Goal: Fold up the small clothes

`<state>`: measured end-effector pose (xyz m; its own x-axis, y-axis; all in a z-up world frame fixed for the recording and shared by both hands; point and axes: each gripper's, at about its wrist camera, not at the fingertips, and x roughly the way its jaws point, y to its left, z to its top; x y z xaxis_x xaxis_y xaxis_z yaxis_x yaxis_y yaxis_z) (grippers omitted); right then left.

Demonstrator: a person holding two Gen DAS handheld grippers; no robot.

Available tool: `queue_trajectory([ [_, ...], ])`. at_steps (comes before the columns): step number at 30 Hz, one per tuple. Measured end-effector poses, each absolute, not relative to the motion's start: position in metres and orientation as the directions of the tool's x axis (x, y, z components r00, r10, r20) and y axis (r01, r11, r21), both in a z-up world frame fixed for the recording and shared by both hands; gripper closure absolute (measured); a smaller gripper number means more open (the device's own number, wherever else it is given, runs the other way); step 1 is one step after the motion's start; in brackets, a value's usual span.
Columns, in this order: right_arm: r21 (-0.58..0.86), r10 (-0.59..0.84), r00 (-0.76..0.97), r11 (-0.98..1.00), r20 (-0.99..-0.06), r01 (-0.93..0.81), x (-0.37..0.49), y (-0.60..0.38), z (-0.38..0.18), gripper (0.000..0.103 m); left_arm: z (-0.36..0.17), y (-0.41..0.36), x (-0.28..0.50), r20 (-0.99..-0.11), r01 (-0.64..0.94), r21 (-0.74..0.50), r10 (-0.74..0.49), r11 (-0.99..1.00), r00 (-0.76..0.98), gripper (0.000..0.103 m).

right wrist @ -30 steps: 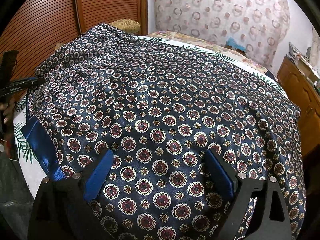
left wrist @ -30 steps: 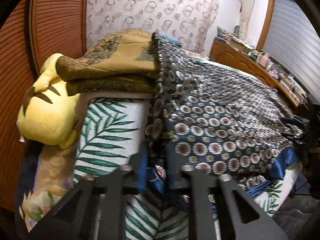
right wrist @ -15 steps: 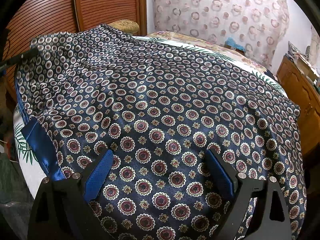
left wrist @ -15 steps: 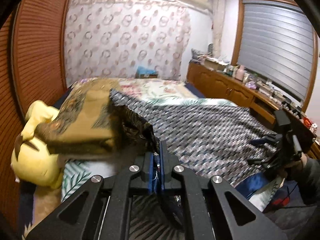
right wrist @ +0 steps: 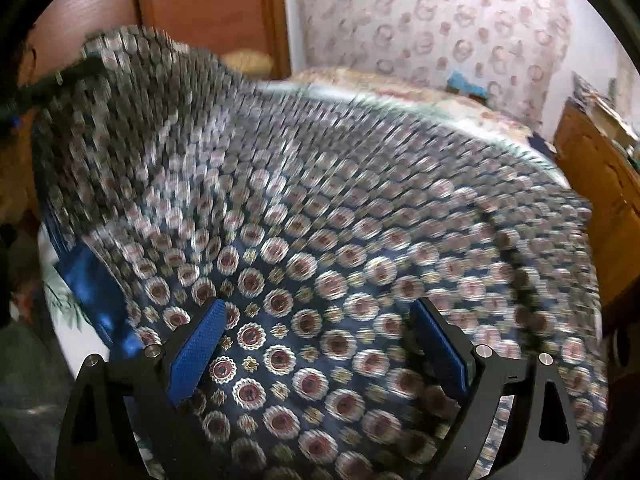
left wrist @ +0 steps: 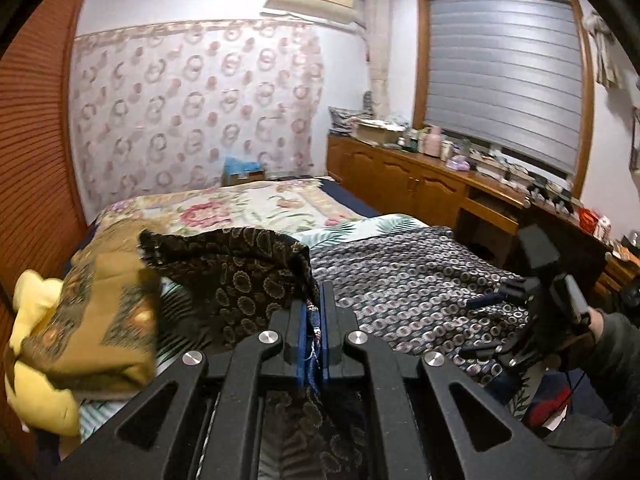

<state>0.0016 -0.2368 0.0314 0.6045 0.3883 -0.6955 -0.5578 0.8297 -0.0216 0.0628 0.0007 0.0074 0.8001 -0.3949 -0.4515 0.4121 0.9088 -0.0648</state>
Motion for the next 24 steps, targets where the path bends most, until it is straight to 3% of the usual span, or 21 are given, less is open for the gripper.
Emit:
queue_trajectory([
  [7, -0.107, 0.311, 0.694, 0.866, -0.649, -0.488, -0.017, -0.275, 0.061, 0.009, 0.026, -0.039, 0.073, -0.435, 0.506, -0.06, -0.479, 0.86, 0.762, 0.097],
  [17, -0.066, 0.296, 0.74, 0.907, -0.604, -0.417, -0.044, -0.317, 0.071, 0.009, 0.044, -0.099, 0.086, -0.45, 0.622, -0.032, -0.567, 0.783, 0.69, 0.097],
  [24, -0.057, 0.285, 0.753, 0.918, -0.593, -0.392, -0.054, -0.331, 0.071, 0.009, 0.018, -0.139, 0.092, -0.531, 0.66, -0.011, -0.564, 0.751, 0.632, 0.096],
])
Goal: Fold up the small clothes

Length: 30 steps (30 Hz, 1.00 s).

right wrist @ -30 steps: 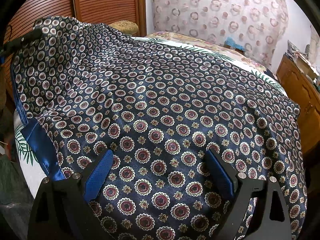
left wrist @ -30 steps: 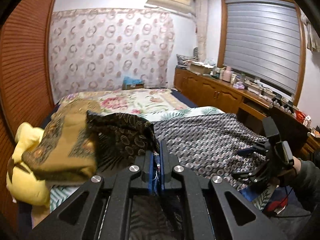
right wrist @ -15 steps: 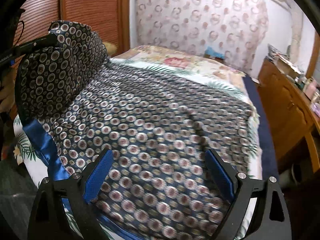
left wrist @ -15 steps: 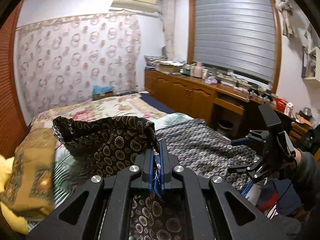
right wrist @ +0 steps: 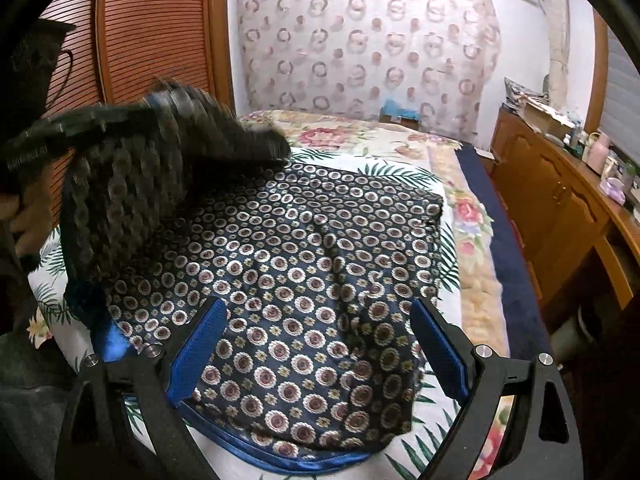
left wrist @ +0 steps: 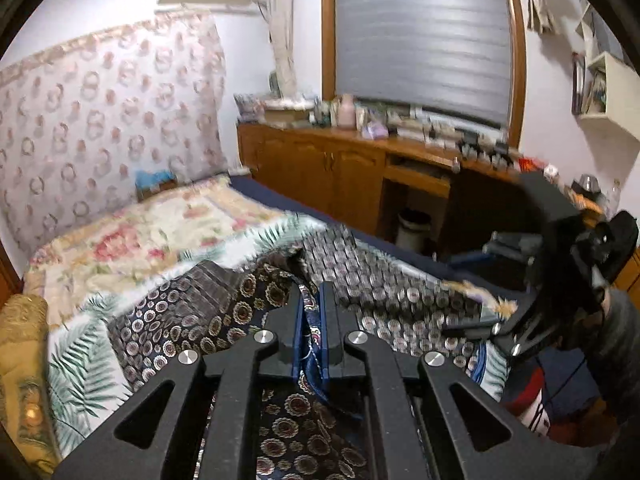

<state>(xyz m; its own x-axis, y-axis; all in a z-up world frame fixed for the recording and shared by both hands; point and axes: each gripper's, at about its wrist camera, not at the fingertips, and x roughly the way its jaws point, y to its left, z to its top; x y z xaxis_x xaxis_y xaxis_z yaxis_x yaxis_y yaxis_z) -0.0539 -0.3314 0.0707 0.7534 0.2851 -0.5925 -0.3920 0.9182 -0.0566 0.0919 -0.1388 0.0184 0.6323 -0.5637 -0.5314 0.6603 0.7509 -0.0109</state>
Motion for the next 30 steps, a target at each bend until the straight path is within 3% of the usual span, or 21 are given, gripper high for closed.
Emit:
queue_trajectory([
  [2, -0.049, 0.287, 0.753, 0.92, -0.592, -0.389, -0.053, -0.335, 0.07, 0.009, 0.011, -0.142, 0.09, -0.544, 0.662, -0.006, -0.558, 0.75, 0.627, 0.089],
  [7, -0.027, 0.297, 0.741, 0.92, -0.602, -0.39, -0.041, -0.338, 0.065, 0.009, 0.0, -0.142, 0.084, -0.555, 0.657, -0.013, -0.552, 0.753, 0.622, 0.06],
  [11, -0.016, 0.309, 0.731, 0.916, -0.608, -0.401, -0.027, -0.334, 0.061, 0.009, -0.004, -0.129, 0.081, -0.563, 0.634, -0.017, -0.532, 0.773, 0.633, 0.055],
  [15, -0.001, 0.326, 0.719, 0.911, -0.613, -0.413, -0.017, -0.324, 0.056, 0.009, -0.01, -0.113, 0.079, -0.566, 0.604, -0.019, -0.507, 0.797, 0.651, 0.034],
  [19, 0.012, 0.347, 0.704, 0.901, -0.62, -0.434, -0.006, -0.311, 0.052, 0.01, -0.015, -0.094, 0.078, -0.564, 0.555, -0.024, -0.47, 0.831, 0.679, 0.034],
  [30, 0.043, 0.415, 0.623, 0.852, -0.663, -0.522, 0.048, -0.261, 0.045, 0.031, -0.031, -0.045, 0.083, -0.569, 0.444, -0.047, -0.39, 0.895, 0.724, 0.034],
])
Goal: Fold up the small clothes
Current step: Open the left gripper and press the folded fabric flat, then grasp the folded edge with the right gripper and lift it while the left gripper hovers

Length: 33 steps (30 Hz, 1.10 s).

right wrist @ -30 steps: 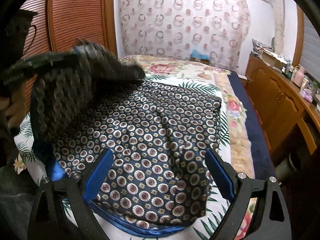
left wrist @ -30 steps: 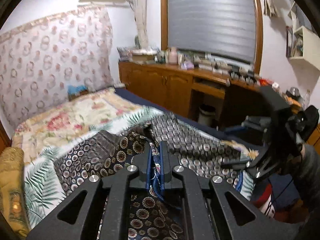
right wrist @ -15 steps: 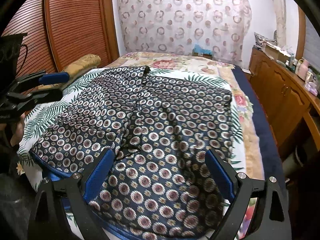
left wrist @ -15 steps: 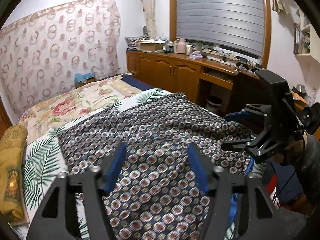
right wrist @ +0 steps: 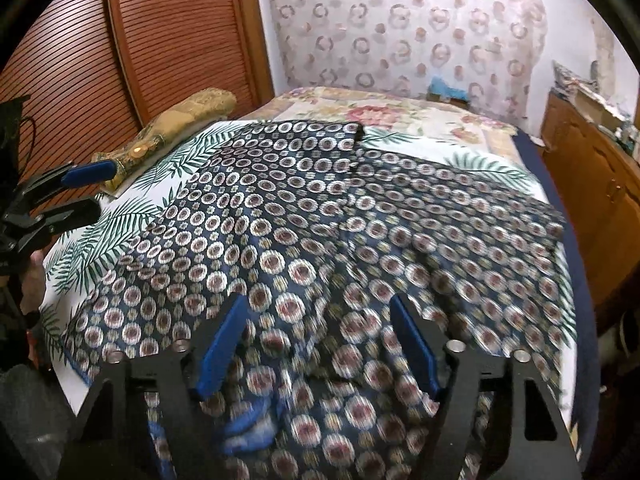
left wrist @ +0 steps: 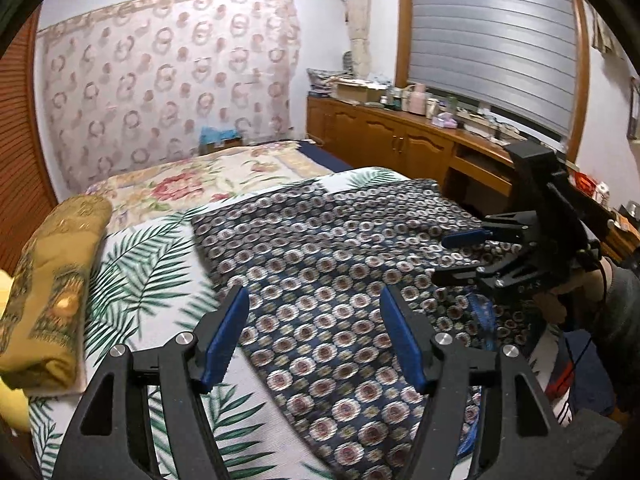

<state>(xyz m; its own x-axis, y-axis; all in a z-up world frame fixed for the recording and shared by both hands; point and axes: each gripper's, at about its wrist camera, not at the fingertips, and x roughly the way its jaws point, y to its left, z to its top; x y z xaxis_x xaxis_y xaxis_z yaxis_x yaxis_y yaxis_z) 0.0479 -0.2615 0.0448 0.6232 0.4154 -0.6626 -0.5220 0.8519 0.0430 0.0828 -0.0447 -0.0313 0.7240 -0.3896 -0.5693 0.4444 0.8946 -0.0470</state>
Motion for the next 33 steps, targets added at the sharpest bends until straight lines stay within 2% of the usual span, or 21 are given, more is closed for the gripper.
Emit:
queue_trajectory([
  [3, 0.053, 0.412, 0.6, 0.851, -0.686, -0.523, 0.067, -0.259, 0.041, 0.038, -0.036, -0.037, 0.084, -0.573, 0.42, -0.051, -0.371, 0.906, 0.731, 0.034],
  [8, 0.065, 0.395, 0.575, 0.859, -0.717, -0.509, 0.091, -0.257, 0.035, 0.041, -0.04, -0.03, 0.086, -0.575, 0.408, -0.068, -0.37, 0.91, 0.73, 0.034],
  [10, 0.082, 0.41, 0.568, 0.854, -0.713, -0.514, 0.096, -0.258, 0.036, 0.053, -0.041, -0.029, 0.086, -0.575, 0.408, -0.071, -0.371, 0.91, 0.729, 0.034],
  [11, 0.096, 0.421, 0.562, 0.851, -0.712, -0.516, 0.097, -0.258, 0.036, 0.064, -0.041, -0.029, 0.086, -0.575, 0.409, -0.072, -0.373, 0.91, 0.728, 0.034],
  [16, 0.078, 0.431, 0.56, 0.835, -0.707, -0.545, 0.091, -0.251, 0.035, 0.086, -0.043, -0.031, 0.086, -0.577, 0.414, -0.072, -0.376, 0.908, 0.725, 0.034],
  [17, 0.076, 0.437, 0.559, 0.83, -0.705, -0.553, 0.09, -0.25, 0.035, 0.094, -0.043, -0.031, 0.085, -0.577, 0.415, -0.072, -0.377, 0.907, 0.724, 0.034],
  [21, 0.063, 0.433, 0.597, 0.84, -0.675, -0.539, 0.079, -0.253, 0.038, 0.099, -0.044, -0.035, 0.086, -0.578, 0.418, -0.069, -0.378, 0.906, 0.723, 0.034],
  [28, 0.034, 0.393, 0.676, 0.877, -0.623, -0.479, 0.047, -0.29, 0.05, 0.1, -0.045, -0.041, 0.089, -0.583, 0.425, -0.073, -0.384, 0.902, 0.716, 0.034],
  [33, 0.024, 0.334, 0.71, 0.913, -0.62, -0.408, 0.03, -0.326, 0.052, 0.1, -0.045, -0.049, 0.094, -0.587, 0.429, -0.071, -0.386, 0.901, 0.712, 0.034],
])
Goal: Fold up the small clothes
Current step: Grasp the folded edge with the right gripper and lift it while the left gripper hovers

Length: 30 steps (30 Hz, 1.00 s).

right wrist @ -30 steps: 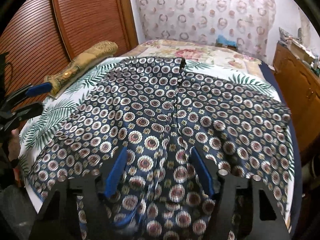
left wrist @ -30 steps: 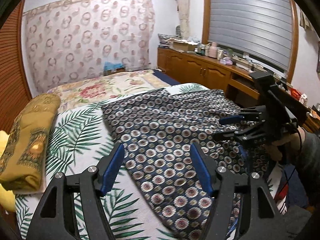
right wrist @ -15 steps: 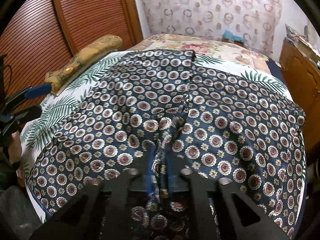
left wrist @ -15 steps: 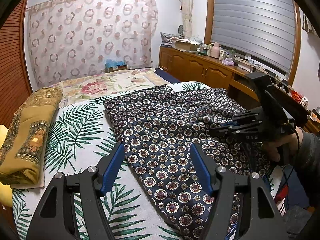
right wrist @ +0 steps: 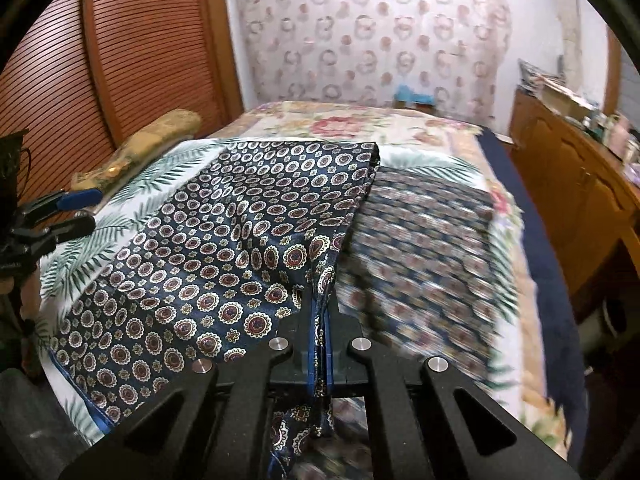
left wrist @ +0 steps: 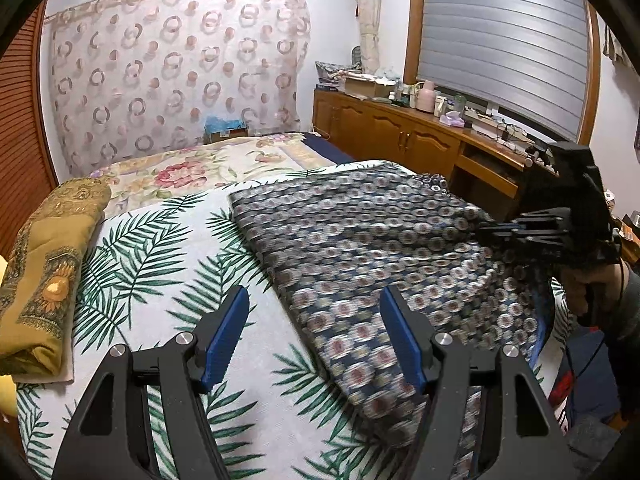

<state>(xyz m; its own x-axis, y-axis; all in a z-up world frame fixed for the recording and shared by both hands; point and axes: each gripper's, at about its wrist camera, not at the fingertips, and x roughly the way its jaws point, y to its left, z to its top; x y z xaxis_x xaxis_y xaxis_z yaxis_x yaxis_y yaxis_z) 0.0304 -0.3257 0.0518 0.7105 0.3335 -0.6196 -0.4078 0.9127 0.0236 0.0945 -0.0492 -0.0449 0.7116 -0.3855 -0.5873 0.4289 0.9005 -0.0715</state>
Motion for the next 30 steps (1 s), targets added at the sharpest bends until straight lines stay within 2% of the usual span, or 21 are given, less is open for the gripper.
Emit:
queue_trajectory([
  [11, -0.024, 0.212, 0.772, 0.959, -0.599, -0.282, 0.016, -0.333, 0.05, 0.1, -0.052, -0.068, 0.101, -0.612, 0.429, -0.054, -0.37, 0.902, 0.699, 0.034],
  [17, -0.023, 0.202, 0.781, 0.963, -0.59, -0.267, 0.001, -0.313, 0.052, 0.1, -0.056, -0.078, 0.097, -0.628, 0.453, -0.045, -0.378, 0.89, 0.681, 0.034],
  [22, -0.028, 0.168, 0.81, 0.975, -0.562, -0.221, -0.005, -0.319, 0.056, 0.088, -0.062, -0.081, 0.09, -0.645, 0.47, -0.04, -0.382, 0.882, 0.662, 0.034],
  [24, -0.042, 0.147, 0.817, 0.978, -0.557, -0.205, -0.009, -0.316, 0.058, 0.078, -0.064, -0.082, 0.086, -0.652, 0.475, -0.042, -0.385, 0.879, 0.654, 0.034],
  [30, -0.05, 0.17, 0.828, 0.971, -0.534, -0.232, -0.022, -0.307, 0.061, 0.058, -0.065, -0.079, 0.072, -0.659, 0.47, -0.037, -0.375, 0.882, 0.652, 0.034],
])
